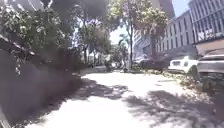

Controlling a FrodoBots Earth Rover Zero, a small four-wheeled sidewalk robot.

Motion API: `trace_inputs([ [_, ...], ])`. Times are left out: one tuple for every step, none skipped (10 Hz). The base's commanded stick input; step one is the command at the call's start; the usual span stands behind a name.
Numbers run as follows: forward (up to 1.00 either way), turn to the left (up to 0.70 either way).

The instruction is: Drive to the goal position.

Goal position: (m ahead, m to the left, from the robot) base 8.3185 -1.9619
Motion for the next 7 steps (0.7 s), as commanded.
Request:
trace_inputs([
  [0.45, 0.0],
  [0.45, 0.0],
  [0.45, 0.0],
  [0.45, 0.0],
  [0.45, 0.0],
  [0.45, 0.0],
  [0.45, 0.0],
])
